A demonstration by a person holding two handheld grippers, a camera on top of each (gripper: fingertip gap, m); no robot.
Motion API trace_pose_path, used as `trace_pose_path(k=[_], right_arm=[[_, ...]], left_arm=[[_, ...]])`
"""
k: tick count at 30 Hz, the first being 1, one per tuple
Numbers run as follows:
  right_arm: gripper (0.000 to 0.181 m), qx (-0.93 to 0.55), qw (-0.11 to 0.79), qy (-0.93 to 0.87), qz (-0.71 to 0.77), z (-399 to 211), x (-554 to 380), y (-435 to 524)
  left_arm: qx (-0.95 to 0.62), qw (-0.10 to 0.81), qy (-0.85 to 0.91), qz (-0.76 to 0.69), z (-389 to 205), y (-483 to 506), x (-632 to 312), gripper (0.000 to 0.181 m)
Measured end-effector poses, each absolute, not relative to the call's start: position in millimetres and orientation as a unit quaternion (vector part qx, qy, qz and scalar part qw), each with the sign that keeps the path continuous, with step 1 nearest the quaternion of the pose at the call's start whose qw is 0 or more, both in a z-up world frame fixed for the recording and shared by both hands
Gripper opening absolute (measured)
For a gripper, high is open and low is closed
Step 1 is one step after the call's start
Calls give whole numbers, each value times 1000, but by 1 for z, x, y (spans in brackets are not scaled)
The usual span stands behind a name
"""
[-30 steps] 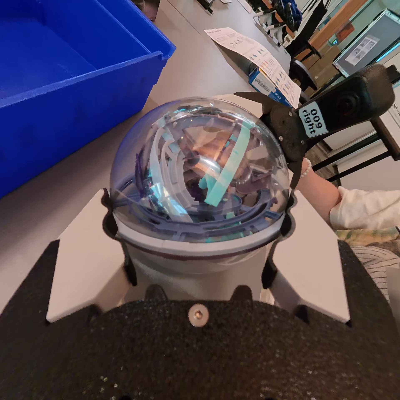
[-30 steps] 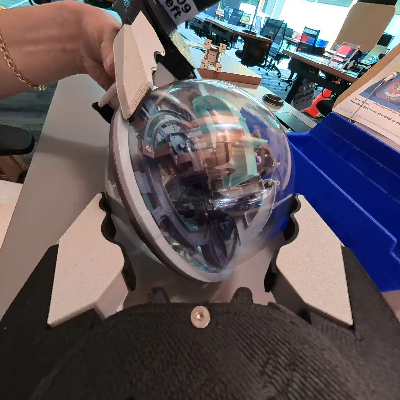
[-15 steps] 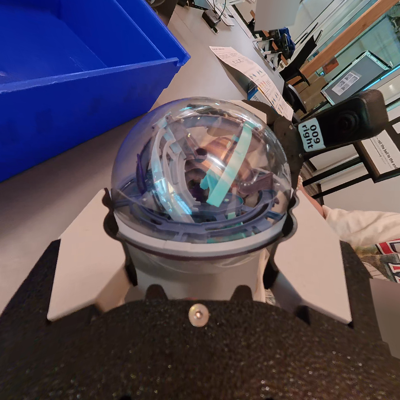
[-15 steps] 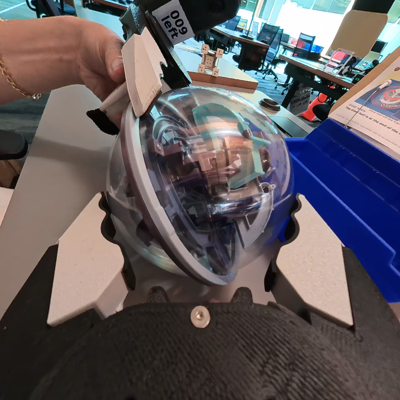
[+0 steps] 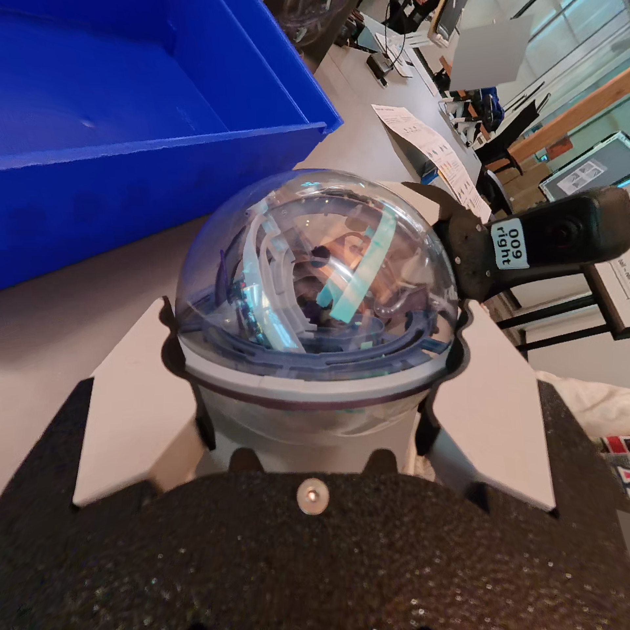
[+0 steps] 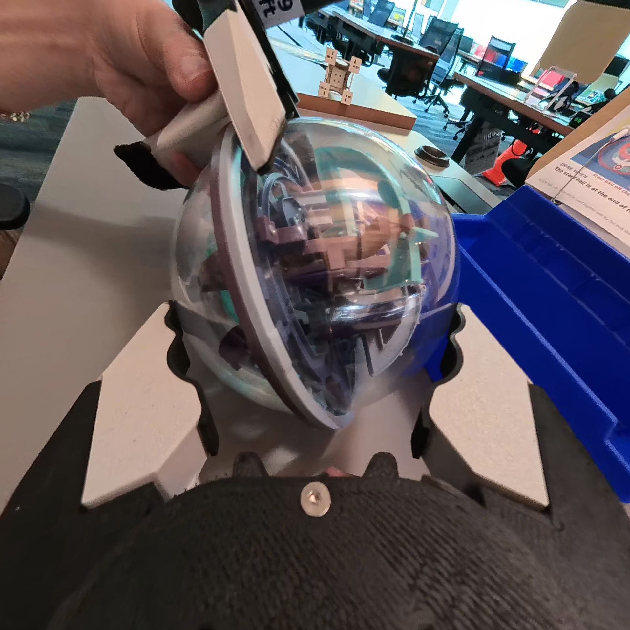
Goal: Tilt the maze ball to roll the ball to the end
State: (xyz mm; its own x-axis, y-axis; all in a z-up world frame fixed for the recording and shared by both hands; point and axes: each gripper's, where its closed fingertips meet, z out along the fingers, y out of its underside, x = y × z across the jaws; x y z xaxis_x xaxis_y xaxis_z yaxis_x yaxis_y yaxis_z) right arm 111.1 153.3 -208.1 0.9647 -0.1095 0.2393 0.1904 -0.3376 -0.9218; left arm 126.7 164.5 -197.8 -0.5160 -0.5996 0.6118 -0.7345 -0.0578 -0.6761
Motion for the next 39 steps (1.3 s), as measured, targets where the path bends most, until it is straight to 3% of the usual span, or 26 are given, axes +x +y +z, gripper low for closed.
trace_pose_path(k=[39], right_arm=[[151,-794,592,-39,-132,-200,114,163]], left_arm=[[533,102,-618,568,-200,176,131,153]])
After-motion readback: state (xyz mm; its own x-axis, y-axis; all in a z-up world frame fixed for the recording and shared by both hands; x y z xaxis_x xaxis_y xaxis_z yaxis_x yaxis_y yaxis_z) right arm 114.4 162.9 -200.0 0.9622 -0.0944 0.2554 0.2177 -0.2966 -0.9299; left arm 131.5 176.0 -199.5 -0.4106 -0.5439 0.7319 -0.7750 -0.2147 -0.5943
